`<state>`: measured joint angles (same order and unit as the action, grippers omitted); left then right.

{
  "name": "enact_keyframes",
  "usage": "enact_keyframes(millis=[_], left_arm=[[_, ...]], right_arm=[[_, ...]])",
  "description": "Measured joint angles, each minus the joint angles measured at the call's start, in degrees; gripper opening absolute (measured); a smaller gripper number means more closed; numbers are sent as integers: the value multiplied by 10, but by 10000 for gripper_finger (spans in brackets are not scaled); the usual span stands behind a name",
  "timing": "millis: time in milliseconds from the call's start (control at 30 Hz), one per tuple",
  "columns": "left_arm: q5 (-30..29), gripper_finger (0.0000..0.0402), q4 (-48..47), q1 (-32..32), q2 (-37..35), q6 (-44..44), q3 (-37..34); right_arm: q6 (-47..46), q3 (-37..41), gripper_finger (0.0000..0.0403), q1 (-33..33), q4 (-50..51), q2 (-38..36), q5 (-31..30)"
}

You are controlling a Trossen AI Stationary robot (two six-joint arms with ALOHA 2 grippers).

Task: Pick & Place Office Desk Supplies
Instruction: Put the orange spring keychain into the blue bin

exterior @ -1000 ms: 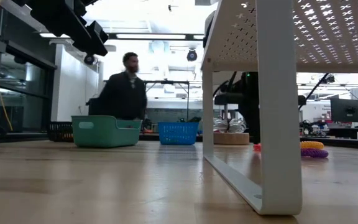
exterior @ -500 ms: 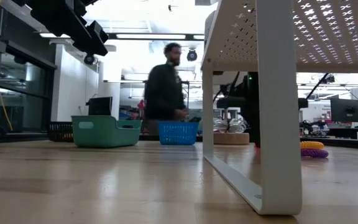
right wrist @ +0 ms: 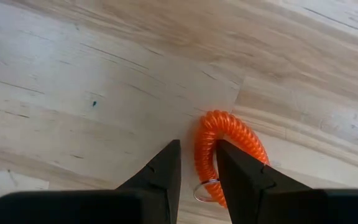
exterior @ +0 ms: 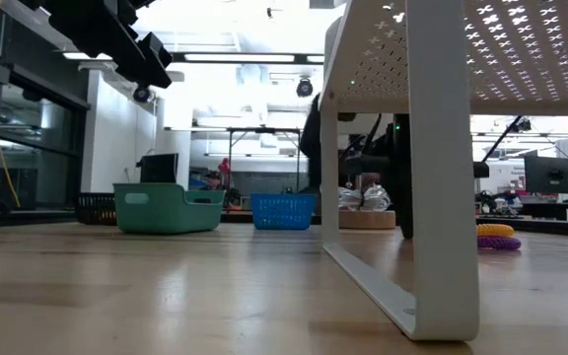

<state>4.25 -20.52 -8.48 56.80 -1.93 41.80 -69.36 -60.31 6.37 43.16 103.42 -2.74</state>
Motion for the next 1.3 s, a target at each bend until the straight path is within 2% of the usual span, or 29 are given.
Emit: enact_keyframes(millis=[800,1300], left_arm=[[0,207,0,0,0,0,0],[0,207,0,0,0,0,0]], right_arm=[[0,0,91,0,0,0,-3],[5,0,20,0,-2,0,-11]])
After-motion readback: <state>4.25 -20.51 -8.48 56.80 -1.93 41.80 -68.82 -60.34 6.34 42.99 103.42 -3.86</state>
